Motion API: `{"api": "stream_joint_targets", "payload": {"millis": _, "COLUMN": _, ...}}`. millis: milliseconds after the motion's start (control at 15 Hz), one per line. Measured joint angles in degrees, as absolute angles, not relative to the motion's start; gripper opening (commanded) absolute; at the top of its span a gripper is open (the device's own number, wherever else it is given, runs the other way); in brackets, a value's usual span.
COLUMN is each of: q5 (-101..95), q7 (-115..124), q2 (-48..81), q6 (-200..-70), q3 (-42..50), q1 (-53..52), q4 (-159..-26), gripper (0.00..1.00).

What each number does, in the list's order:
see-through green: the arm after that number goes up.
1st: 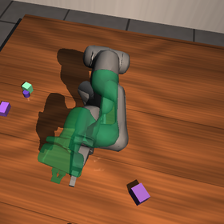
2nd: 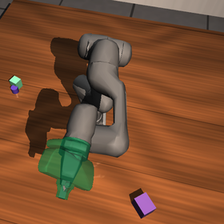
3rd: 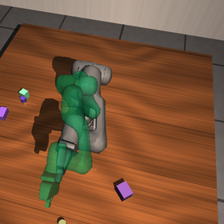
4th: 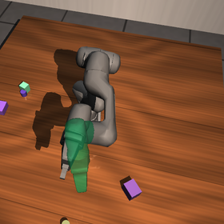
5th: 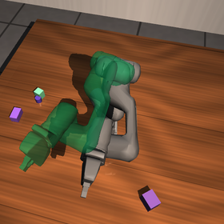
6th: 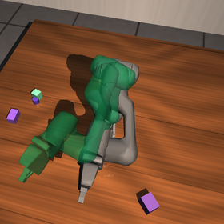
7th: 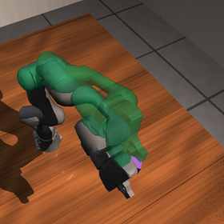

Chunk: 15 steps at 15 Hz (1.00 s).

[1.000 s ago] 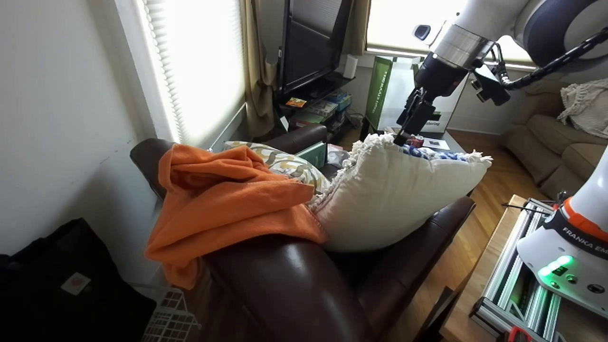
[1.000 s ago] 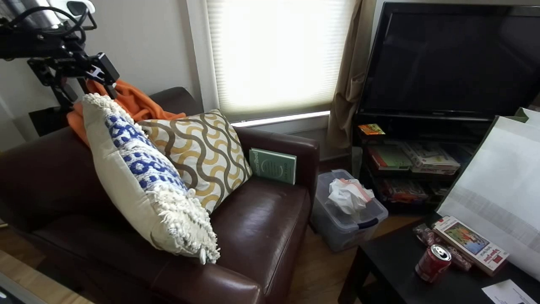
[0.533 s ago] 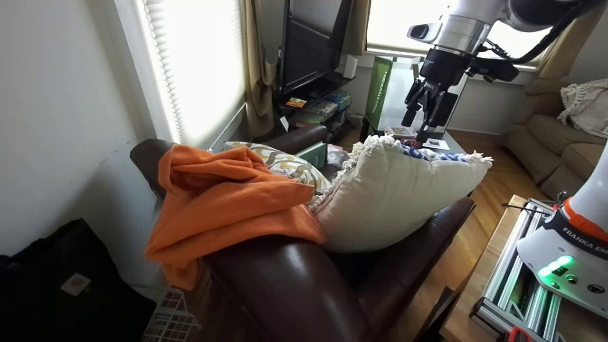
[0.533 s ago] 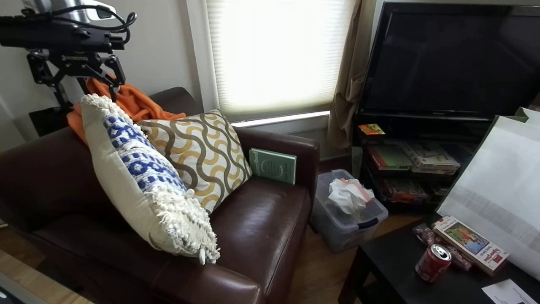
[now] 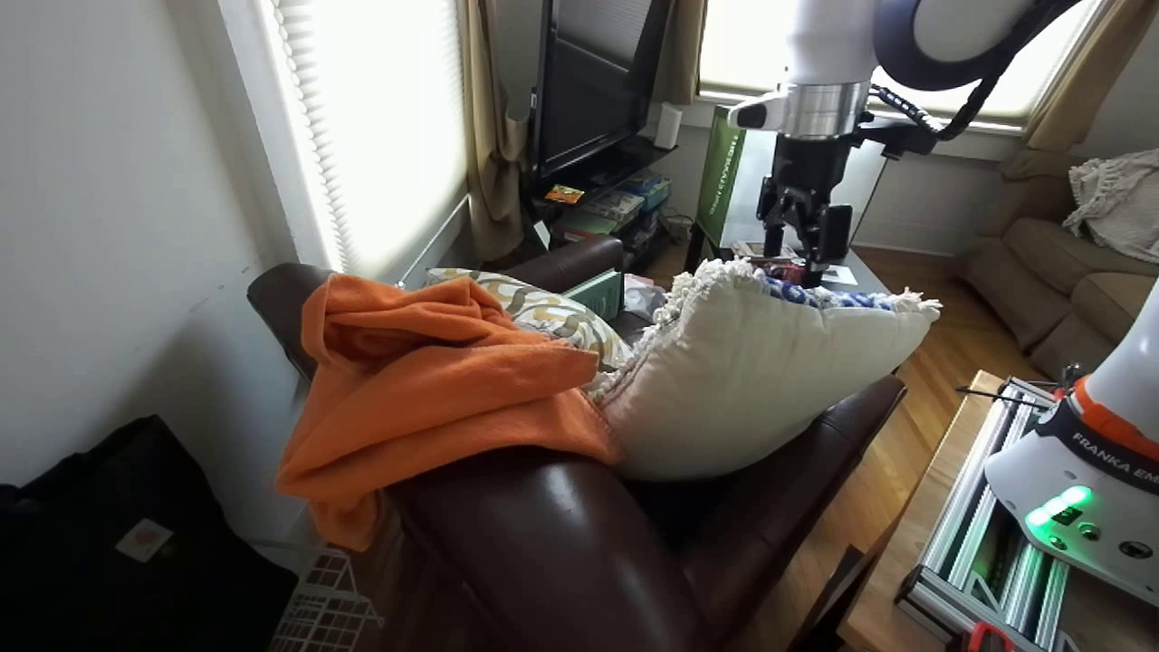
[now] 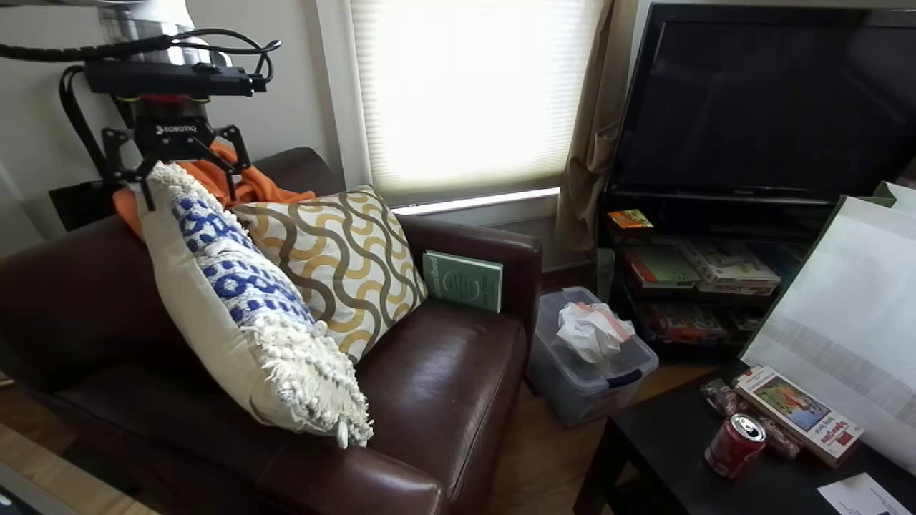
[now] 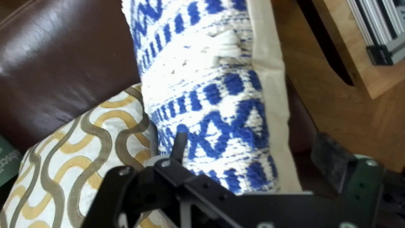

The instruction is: Stack up the pillows on the sofa

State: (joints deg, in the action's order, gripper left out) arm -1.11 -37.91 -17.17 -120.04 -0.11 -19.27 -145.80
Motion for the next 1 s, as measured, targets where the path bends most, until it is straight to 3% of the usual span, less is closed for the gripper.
{"api": "stream_joint_targets", "payload": {"millis": 600, "q5": -3.3, "q7": -41.93, "q2": 0.08, "q6": -122.7, "q3": -8.35, "q1": -17.05, "q4": -137.11, "gripper": 1.0}}
{"api": "stream_joint_targets", "payload": {"millis": 1000, "q5": 0.1, "q7": -37.05, "q2": -4.33, "q6": -122.74, "q3": -12.23, "q1": -17.04, "q4": -136.02, "gripper": 1.0}}
